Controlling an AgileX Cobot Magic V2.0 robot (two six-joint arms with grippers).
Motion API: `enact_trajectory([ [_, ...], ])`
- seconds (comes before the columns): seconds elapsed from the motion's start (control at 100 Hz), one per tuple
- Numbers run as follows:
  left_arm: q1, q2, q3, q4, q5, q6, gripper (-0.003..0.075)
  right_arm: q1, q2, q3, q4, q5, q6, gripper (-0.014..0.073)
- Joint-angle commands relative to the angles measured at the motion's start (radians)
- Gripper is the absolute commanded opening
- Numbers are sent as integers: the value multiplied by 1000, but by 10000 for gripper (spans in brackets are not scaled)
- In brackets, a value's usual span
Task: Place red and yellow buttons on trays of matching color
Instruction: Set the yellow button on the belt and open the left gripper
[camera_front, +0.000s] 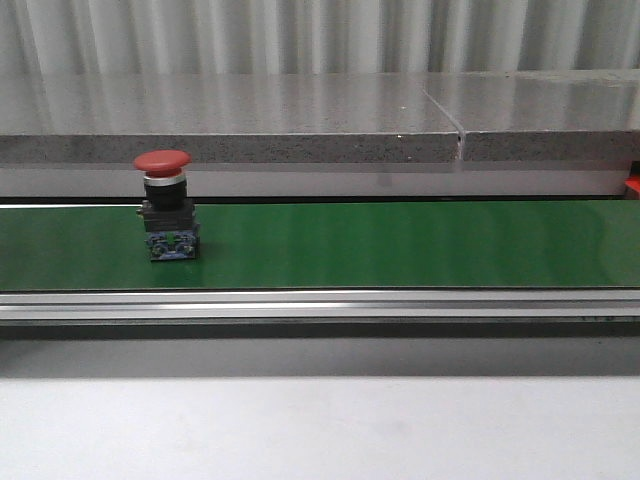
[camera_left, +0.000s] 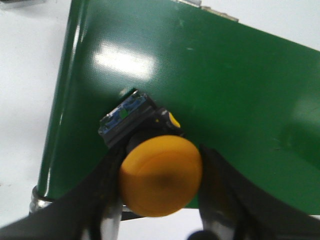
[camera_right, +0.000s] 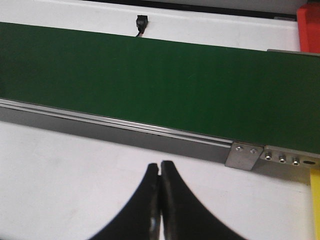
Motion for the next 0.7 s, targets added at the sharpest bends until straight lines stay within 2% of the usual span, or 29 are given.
enact_trajectory([
  [0.0,-6,-31,-20,-25,-13,4,41,0,4,-24,6,-63,-12,-69],
  [0.09,-6,-32,-20,-25,-22,4,164,0,4,-24,6,-63,-12,-69],
  [0.24,-6,-32,-20,-25,-43,7,472,0,4,-24,6,-63,-12,-69],
  [0.31,-7,-32,-22,-27,-50,7,555,0,4,-24,6,-63,-12,-69],
  [0.54,-11,-114,-22,-32,-115,60,564,0,4,-24,6,-63,-12,-69],
  [0.69,-53,-195,-22,25,-153,82,562,0,4,-24,6,-63,-12,-69],
])
